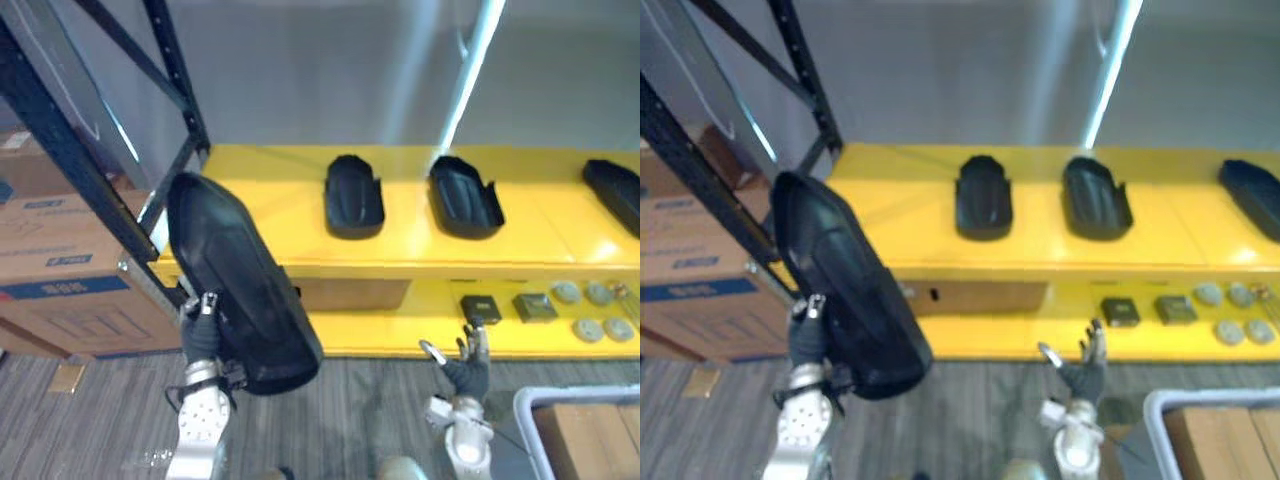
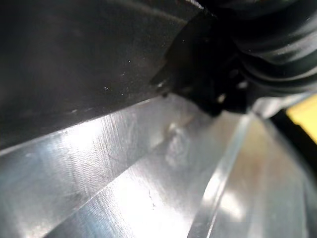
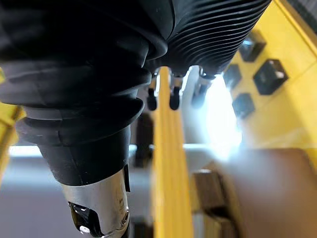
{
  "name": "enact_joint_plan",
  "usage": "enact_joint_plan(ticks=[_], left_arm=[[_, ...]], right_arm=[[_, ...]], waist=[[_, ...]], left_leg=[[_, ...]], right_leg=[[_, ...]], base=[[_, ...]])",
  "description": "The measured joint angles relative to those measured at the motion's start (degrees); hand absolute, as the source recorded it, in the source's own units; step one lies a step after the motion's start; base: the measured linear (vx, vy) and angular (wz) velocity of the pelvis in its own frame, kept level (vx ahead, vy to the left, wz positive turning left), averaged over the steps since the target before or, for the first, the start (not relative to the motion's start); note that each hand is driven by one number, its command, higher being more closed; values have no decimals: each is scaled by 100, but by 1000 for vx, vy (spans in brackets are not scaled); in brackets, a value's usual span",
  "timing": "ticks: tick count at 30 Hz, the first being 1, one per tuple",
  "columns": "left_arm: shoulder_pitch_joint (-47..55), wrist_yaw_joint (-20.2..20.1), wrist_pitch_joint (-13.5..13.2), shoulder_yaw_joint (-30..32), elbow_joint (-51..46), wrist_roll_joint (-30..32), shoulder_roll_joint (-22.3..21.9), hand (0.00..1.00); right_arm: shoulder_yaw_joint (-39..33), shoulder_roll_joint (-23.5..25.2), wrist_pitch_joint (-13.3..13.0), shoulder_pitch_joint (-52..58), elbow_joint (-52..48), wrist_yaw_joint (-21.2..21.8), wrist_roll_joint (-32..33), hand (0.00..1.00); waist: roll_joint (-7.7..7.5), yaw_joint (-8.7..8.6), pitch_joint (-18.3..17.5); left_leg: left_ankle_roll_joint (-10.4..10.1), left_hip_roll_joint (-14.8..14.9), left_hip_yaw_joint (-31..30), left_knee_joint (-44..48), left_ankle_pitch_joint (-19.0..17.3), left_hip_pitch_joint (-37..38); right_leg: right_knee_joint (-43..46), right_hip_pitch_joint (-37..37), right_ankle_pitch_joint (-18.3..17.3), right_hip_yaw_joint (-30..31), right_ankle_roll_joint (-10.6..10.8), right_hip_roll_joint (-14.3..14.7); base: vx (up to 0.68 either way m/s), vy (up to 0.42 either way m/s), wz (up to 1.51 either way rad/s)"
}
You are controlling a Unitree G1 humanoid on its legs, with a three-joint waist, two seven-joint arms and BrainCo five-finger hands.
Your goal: Walk over and take plastic housings, then place them on the shelf
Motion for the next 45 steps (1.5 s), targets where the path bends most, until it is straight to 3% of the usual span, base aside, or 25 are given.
enact_joint_plan(ticks=[2,6,8,10,11,12,14,16,17,19,21,23,25,29,33,34,36,40,45], left_arm=[[-13,24,-34,-127,-9,12,-89,100],[-46,369,-46,-169,-15,60,-87,100],[-73,549,-47,-142,-15,58,-75,100],[-75,697,-47,-89,-12,42,-71,100],[-75,728,-47,-40,-11,38,-114,100],[-47,734,-52,20,1,40,-152,100],[-77,804,-106,134,2,60,-162,100],[-152,930,-136,197,-2,70,-168,100],[-183,983,-160,258,-4,80,-175,100],[-297,1141,-147,361,-2,84,-91,100],[-444,1184,2,543,-2,247,94,100],[-480,1184,161,664,-2,289,268,100],[-545,1182,325,828,-2,283,365,100],[-742,1163,918,1181,67,266,455,100],[-1026,1052,1612,1462,638,253,1000,100],[-1100,1046,1664,1487,818,241,1087,100],[-1500,858,1960,1661,1724,209,1521,100],[-2047,558,2239,1765,2656,208,2163,100],[-3091,66,2478,1819,3613,224,3111,100]], right_arm=[[-19,-4,5,-3,43,-61,-2,0],[-128,-24,35,-52,45,-169,-8,0],[-248,-42,178,-106,97,-281,-56,0],[-354,-57,256,-76,356,-467,-215,0],[-523,-105,279,-23,544,-595,-341,0],[-754,-181,290,48,753,-792,-385,0],[-1113,-290,352,10,988,-1060,-391,0],[-1361,-453,411,-24,1235,-1243,-442,0],[-1483,-559,463,-1,1331,-1292,-509,0],[-1548,-507,518,9,1578,-1293,-578,0],[-1553,-274,796,100,1993,-1261,-578,0],[-1563,-174,949,281,2246,-1248,-540,0],[-1614,-150,1123,474,2410,-1128,-536,0],[-1688,-86,1360,779,2529,-877,-315,0],[-1629,-14,1588,866,2597,-329,-128,0],[-1603,-20,1606,869,2598,-267,-104,0],[-1368,-90,1659,844,2598,25,-92,0],[-1259,-124,1802,842,2602,329,87,0],[-1267,-315,1912,847,2630,576,171,0]], waist=[[114,-9,-29],[46,-18,-38],[-2,11,-2],[-100,43,72],[-78,81,127],[-57,109,126],[42,99,93],[58,88,101],[127,99,87],[24,26,118],[-152,-40,173],[-191,-79,147],[-184,-134,111],[-91,-231,17],[-143,-250,-68],[-145,-246,-74],[-130,-254,-83],[-109,-287,-70],[48,-354,23]], left_leg=[[-12,7,102,-115,103,-5],[-82,145,364,-51,-20,145],[-138,284,557,648,-239,-111],[-136,525,599,2089,-285,-712],[-174,718,610,2808,-304,-967],[-116,817,633,2949,-407,-990],[-39,905,614,2434,-462,-926],[-247,917,554,1465,-99,-689],[-550,858,387,932,186,-404],[-563,640,490,440,140,-127],[-514,472,600,137,169,59],[-485,403,651,-12,189,203],[-463,372,750,-150,205,312],[-441,367,805,-462,306,406],[-462,369,985,-894,501,623],[-464,368,1011,-942,548,680],[-505,369,1093,-1129,689,758],[-523,398,1102,-1129,728,698],[-530,405,1189,-1102,736,682]], right_leg=[[-163,-20,85,18,-2,17],[-232,76,93,178,-55,119],[-321,99,28,285,-126,155],[-453,246,20,314,-169,149],[-521,432,76,325,-143,173],[-552,510,97,342,-136,172],[-537,501,106,468,-120,66],[-503,447,131,592,-3,-91],[-512,455,52,689,175,-159],[-538,459,53,750,213,-318],[-535,467,127,755,327,-450],[-528,494,174,757,398,-505],[-528,508,218,762,449,-525],[-567,465,345,766,401,-486],[-722,444,358,892,396,-419],[-747,445,358,892,396,-415],[-809,407,380,898,390,-355],[-865,359,415,893,398,-322],[-931,335,454,925,411,-317]], base=[[114,21,-6],[95,-35,-30],[32,-43,-30],[17,-45,-19],[78,22,-17],[84,49,-19],[112,118,-24],[111,221,-34],[89,292,-41],[51,243,-21],[8,135,-10],[7,69,-17],[5,43,-16],[-33,9,-9],[-54,-18,-20],[-32,-48,-24],[-43,-43,-17],[-31,-21,-1],[11,-5,-6]])
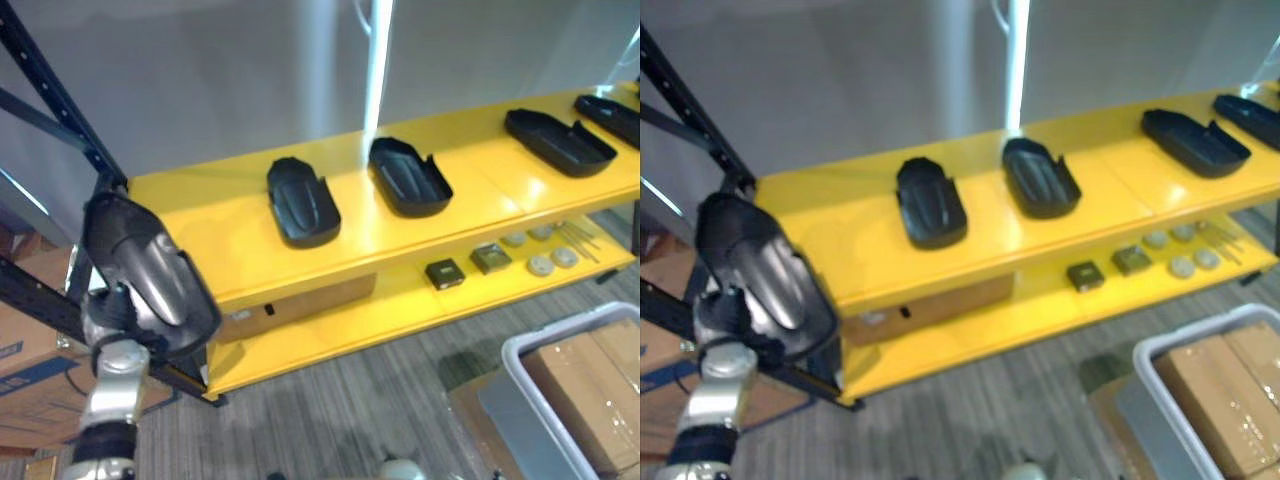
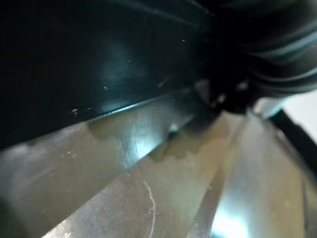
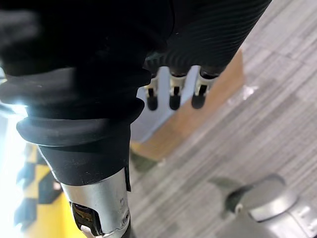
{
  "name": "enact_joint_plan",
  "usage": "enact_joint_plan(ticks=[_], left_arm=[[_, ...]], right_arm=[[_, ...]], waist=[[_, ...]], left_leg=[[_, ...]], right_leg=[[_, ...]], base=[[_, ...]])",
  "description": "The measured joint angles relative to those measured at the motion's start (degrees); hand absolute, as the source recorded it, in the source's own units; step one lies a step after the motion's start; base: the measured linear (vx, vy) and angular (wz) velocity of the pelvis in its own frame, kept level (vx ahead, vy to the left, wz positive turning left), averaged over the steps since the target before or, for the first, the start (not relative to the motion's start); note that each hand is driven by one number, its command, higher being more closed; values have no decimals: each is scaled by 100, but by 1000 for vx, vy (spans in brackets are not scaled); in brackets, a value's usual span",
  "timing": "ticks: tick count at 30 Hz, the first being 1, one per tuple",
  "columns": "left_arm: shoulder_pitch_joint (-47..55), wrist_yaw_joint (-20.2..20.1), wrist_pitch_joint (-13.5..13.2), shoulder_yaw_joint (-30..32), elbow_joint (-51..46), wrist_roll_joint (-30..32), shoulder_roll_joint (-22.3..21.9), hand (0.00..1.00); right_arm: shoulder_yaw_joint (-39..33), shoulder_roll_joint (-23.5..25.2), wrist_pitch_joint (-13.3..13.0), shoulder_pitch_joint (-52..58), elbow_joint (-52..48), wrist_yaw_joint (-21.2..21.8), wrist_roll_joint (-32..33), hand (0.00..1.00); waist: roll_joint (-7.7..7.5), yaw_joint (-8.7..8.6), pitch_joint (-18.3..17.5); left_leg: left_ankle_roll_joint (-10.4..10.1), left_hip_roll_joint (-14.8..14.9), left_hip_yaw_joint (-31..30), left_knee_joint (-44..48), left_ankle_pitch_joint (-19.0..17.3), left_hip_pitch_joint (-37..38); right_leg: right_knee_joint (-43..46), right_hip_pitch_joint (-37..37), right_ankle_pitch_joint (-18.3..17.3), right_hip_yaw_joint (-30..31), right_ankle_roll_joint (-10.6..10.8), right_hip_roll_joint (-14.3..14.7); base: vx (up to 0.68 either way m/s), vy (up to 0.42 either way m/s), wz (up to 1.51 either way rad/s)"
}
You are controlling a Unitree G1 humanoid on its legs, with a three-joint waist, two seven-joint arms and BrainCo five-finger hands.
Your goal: Walk over and take plastic housings, then place them on the shelf
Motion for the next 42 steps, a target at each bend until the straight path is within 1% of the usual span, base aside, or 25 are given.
enact_joint_plan(ticks=[1,2,3,5,6,7,8,9,10,13,16,17,18,21,24,27,34,38,40,42], left_arm=[[-167,-66,44,0,156,4,150,100],[-424,-157,151,-1,335,26,379,100],[-839,-290,202,-5,564,63,729,100],[-1181,-386,224,-20,680,92,989,100],[-1502,-523,304,-100,734,230,1122,100],[-1598,-561,347,-169,736,238,1160,100],[-1743,-655,408,-269,751,248,1171,100],[-1795,-737,430,-315,760,269,1171,100],[-1879,-852,480,-474,780,290,1171,100],[-2016,-1364,830,-804,874,637,1170,100],[-2171,-1636,984,-909,939,737,1170,100],[-2224,-1698,1076,-910,940,745,1170,100],[-2236,-1736,1138,-910,940,750,1170,100],[-2235,-1842,1286,-917,986,752,1170,100],[-2224,-1851,1353,-924,1000,924,1168,100],[-2236,-1831,1425,-923,1000,938,1169,100],[-2322,-1795,1460,-917,1000,977,1197,100],[-2330,-1760,1465,-917,999,978,1245,100],[-2331,-1758,1502,-917,999,991,1298,100],[-2332,-1751,1532,-916,997,1119,1332,100]], right_arm=[[-1,-22,0,0,11,17,25,0],[-12,-50,3,-9,29,29,103,0],[-35,-78,6,-37,77,55,244,0],[-147,-84,11,-90,107,121,368,0],[-204,-86,18,-114,103,138,461,0],[-209,-88,21,-113,103,143,469,0],[-243,-89,37,-119,102,147,481,0],[-257,-92,43,-127,101,148,490,0],[-260,-97,53,-132,100,157,529,0],[-259,-85,66,-146,100,264,596,0],[-259,-81,66,-155,98,299,609,0],[-259,-70,66,-172,98,304,608,0],[-255,-67,66,-195,96,312,609,0],[-249,-69,64,-232,73,379,611,0],[-240,-69,64,-231,65,379,632,0],[-219,-68,63,-232,55,380,632,0],[-118,-69,63,-232,-17,384,637,0],[7,-86,63,-231,-21,388,707,0],[66,-85,63,-233,-34,397,737,0],[89,-86,72,-232,-29,395,748,0]], waist=[[16,-13,11],[-2,-53,23],[20,-115,75],[40,-169,146],[21,-191,267],[2,-190,297],[-12,-225,335],[-17,-260,362],[-17,-331,411],[-5,-501,491],[17,-528,632],[18,-531,725],[28,-530,815],[60,-530,920],[50,-524,1027],[64,-516,1065],[72,-510,1215],[78,-508,1248],[80,-492,1323],[80,-494,1324]], left_leg=[[0,7,25,13,0,-3],[-1,22,53,30,-4,-25],[-3,39,53,95,-9,-141],[-3,64,81,109,-9,-225],[-1,113,161,199,-38,-234],[5,133,194,253,-82,-242],[2,161,201,398,-155,-314],[-5,168,203,446,-180,-342],[8,180,207,527,-220,-410],[14,209,232,626,-248,-532],[19,234,238,715,-267,-601],[28,244,237,748,-274,-607],[11,274,235,831,-325,-633],[15,359,204,1093,-424,-858],[17,364,193,1123,-423,-939],[31,378,185,1233,-453,-1009],[51,434,104,1499,-604,-1119],[50,450,35,1577,-605,-1195],[50,473,33,1619,-610,-1210],[51,492,21,1666,-610,-1289]], right_leg=[[4,-15,9,7,-1,5],[22,-68,19,69,-3,22],[24,-159,52,107,-2,35],[23,-256,111,154,-4,65],[23,-260,165,183,-30,98],[22,-266,165,209,-30,106],[21,-286,165,253,-30,110],[22,-299,166,269,-30,110],[22,-336,168,290,-28,107],[25,-444,207,333,-35,121],[26,-484,242,356,-32,134],[27,-480,247,359,-34,137],[33,-478,251,362,-39,150],[74,-604,251,361,-41,183],[113,-680,252,360,-42,188],[132,-700,252,347,-42,182],[200,-694,235,316,-58,188],[233,-706,208,271,-95,195],[286,-732,199,269,-103,210],[301,-779,197,263,-104,220]], base=[[10,-13,-16],[1,-15,-13],[-8,-23,-12],[-13,-17,-12],[-10,-9,-23],[-25,-17,-24],[-27,-16,-13],[-36,-16,-8],[-25,-7,-5],[-26,-10,-6],[-33,-9,-4],[-37,-9,-2],[-43,-8,-2],[-36,-18,2],[-8,-7,1],[4,1,3],[-15,5,1],[-29,-2,7],[-40,-8,1],[-16,-3,1]])
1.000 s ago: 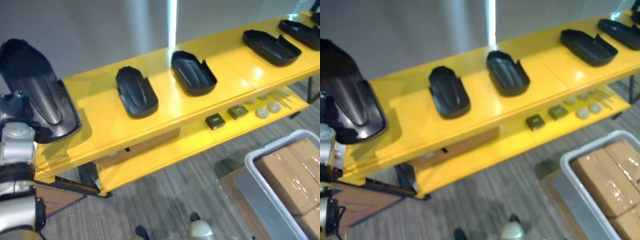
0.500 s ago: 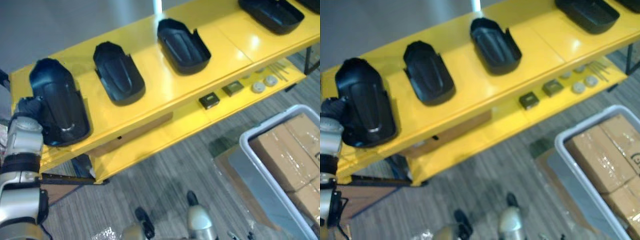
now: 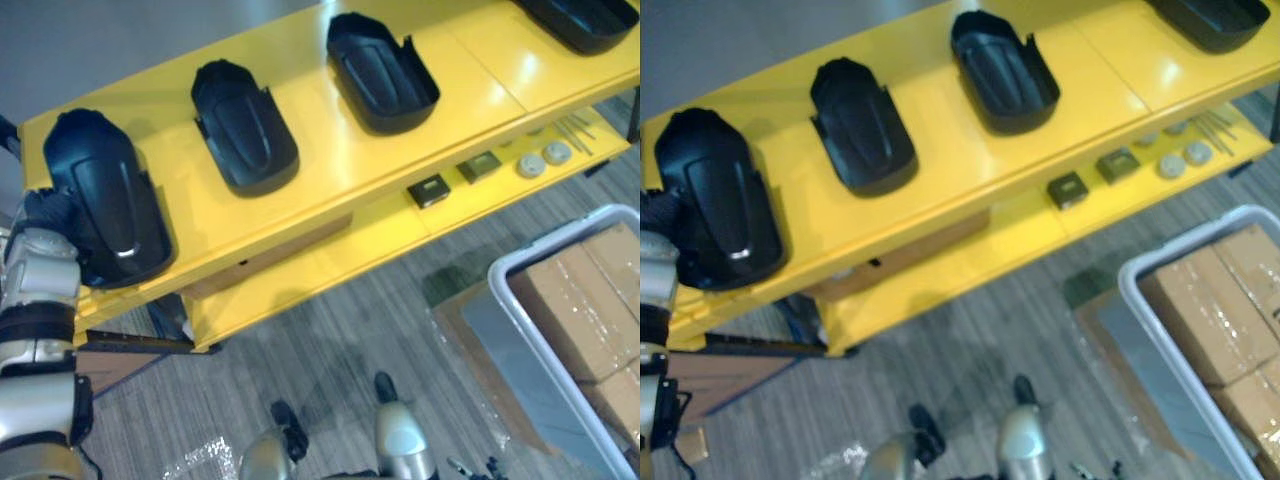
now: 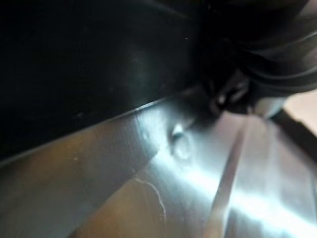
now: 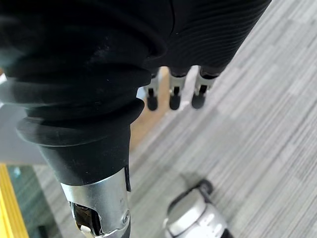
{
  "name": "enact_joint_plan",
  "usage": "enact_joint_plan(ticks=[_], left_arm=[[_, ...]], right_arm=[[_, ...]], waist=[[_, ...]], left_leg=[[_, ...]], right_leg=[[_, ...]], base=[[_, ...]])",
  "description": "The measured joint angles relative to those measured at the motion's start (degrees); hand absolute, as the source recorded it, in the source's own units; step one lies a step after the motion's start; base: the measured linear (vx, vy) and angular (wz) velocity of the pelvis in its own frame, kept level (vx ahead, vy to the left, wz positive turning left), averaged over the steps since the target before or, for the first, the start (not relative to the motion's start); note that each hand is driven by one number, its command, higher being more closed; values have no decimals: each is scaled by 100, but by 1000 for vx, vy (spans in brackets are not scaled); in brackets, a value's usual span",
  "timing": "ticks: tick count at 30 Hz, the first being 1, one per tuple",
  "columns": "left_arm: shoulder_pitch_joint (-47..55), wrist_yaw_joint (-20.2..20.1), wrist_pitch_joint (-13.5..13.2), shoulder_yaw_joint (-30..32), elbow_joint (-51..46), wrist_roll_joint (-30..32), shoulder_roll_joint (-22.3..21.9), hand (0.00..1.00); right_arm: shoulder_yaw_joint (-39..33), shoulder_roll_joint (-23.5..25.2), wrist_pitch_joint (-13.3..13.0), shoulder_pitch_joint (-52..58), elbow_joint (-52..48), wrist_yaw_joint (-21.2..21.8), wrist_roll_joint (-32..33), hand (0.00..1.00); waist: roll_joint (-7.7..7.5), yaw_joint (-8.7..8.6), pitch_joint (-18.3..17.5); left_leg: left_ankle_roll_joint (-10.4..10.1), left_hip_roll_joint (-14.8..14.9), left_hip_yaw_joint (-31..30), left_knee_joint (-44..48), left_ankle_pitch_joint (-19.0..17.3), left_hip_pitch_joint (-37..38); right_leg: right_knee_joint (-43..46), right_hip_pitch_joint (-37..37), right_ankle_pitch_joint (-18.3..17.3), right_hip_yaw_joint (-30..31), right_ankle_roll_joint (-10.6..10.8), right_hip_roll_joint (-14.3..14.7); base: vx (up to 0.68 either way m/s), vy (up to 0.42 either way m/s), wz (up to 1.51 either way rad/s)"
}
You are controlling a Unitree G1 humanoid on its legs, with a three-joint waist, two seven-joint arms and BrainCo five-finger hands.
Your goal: Walk over and take plastic housings, then place them on the shelf
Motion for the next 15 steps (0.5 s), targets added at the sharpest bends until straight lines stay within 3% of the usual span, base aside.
enact_joint_plan(ticks=[2,3,9,15], left_arm=[[-4,28,9,0,0,18,3,100],[-4,41,10,0,0,40,3,0],[16,123,180,0,2,53,3,0],[35,364,180,30,2,-7,-13,0]], right_arm=[[9,1,8,0,0,0,3,0],[9,0,8,0,0,-1,5,0],[14,0,36,1,-5,-1,14,0],[45,2,38,2,-55,-1,105,0]], waist=[[0,-2,1],[0,-2,1],[-43,-3,30],[-96,1,63]], left_leg=[[3,9,-7,18,-2,-15],[3,14,-7,21,-2,-14],[2,44,-4,26,-2,-14],[-16,74,24,41,-14,-68]], right_leg=[[4,-5,0,-13,0,4],[10,-5,0,-13,0,7],[16,-6,1,-14,0,33],[34,-82,2,17,-1,60]], base=[[0,0,0],[0,0,0],[0,0,0],[2,0,-1]])
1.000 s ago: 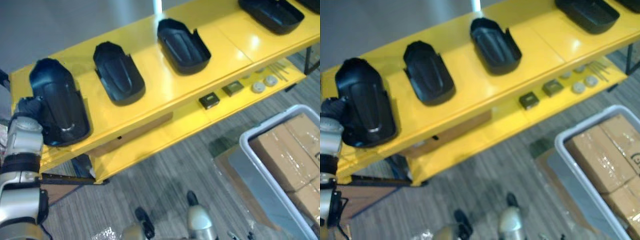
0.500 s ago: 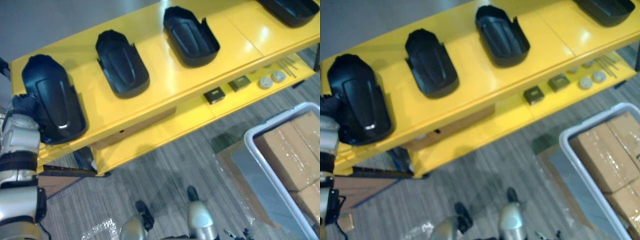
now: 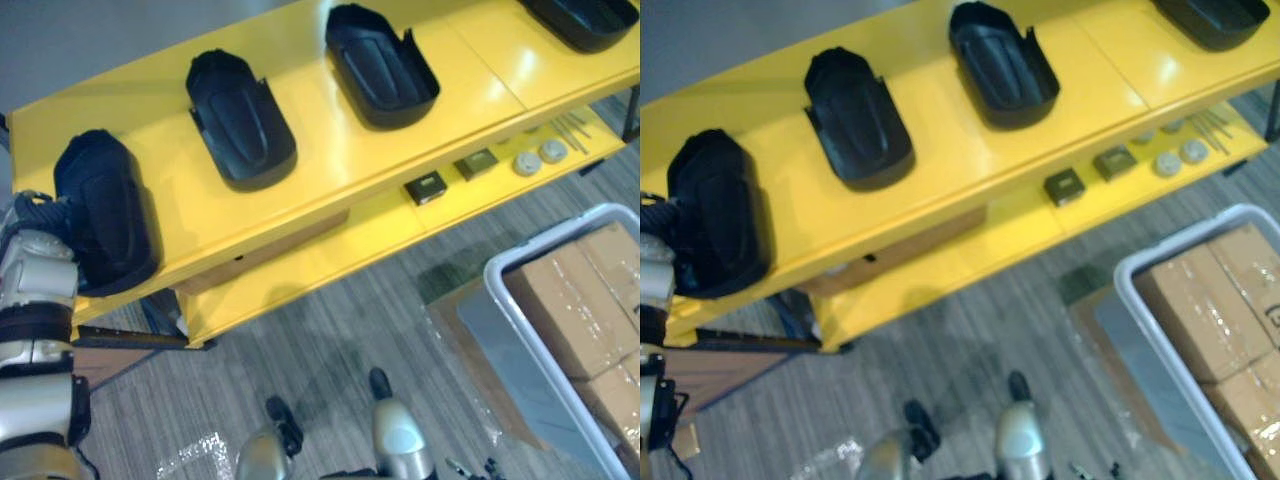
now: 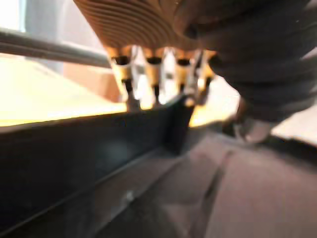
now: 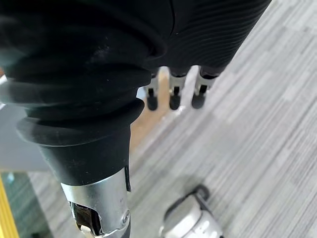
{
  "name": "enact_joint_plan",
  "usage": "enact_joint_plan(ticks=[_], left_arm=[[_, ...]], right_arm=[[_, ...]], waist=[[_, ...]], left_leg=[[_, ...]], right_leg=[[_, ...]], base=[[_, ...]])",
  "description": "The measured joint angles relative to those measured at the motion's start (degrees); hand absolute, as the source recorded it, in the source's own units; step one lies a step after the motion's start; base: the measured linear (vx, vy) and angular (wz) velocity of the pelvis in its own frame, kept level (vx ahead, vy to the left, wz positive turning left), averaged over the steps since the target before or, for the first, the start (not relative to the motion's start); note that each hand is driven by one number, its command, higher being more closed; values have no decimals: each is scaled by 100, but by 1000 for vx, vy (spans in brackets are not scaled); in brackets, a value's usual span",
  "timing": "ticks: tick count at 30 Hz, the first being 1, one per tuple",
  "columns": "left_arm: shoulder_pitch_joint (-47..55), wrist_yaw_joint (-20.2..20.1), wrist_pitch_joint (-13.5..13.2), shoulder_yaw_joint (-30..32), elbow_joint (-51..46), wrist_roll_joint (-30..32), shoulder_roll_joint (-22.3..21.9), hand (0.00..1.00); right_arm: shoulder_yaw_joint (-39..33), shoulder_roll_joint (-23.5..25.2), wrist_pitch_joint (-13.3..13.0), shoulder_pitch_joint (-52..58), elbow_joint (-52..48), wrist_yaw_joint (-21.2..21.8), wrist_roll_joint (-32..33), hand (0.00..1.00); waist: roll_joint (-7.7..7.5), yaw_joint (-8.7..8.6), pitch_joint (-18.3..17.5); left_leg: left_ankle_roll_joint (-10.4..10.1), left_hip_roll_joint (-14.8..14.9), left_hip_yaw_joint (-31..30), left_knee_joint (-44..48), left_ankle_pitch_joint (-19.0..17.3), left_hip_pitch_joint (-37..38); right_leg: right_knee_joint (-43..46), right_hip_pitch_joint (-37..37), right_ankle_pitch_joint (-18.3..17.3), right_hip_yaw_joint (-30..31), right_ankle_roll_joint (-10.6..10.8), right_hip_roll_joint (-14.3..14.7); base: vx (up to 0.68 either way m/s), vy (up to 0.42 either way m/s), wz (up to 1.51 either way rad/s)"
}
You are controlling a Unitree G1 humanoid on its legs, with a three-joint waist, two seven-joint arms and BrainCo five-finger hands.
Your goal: Walk over and take plastic housings, then place them on the shelf
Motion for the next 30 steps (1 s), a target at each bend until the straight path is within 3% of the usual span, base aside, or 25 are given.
enact_joint_plan(ticks=[5,10,14,18,22,28,30], left_arm=[[0,257,49,40,5,-39,-207,0],[-3,970,35,76,12,-647,-359,0],[-136,1870,-510,96,-15,-1073,-358,0],[-541,2226,-1070,59,-274,-1091,-349,0],[-728,2263,-1354,-30,-672,-1070,-222,0],[-727,2287,-1727,-226,-972,-1248,-203,0],[-715,2170,-2256,-224,-1137,-1752,-193,0]], right_arm=[[22,-6,9,15,-40,-4,1,0],[127,-2,4,48,-64,-2,0,0],[126,-6,-57,194,-71,-5,-1,0],[127,-2,-57,238,-71,-6,-1,0],[119,-4,-49,230,-62,-6,-2,0],[69,-1,-19,240,111,-7,-56,0],[-57,33,-42,238,213,-21,-176,0]], waist=[[7,-4,16],[8,-8,17],[10,5,18],[11,-4,14],[49,-15,-20],[137,2,-548],[158,22,-841]], left_leg=[[-30,72,0,109,-54,-40],[-39,118,7,162,-92,-36],[-38,125,3,162,-89,4],[-37,110,9,119,-89,222],[-74,83,22,-41,-56,423],[-134,32,67,-412,61,728],[-151,12,127,-508,74,782]], right_leg=[[32,-17,1,9,0,51],[54,-12,0,19,-1,83],[64,21,-1,17,-2,93],[39,225,-6,17,-9,88],[-74,401,-9,17,-15,87],[-239,617,-4,4,-16,98],[-264,628,-4,9,-16,91]], base=[[10,-5,-2],[1,0,-1],[0,0,0],[-1,2,-2],[1,-4,-1],[61,-14,0],[73,2,-3]])
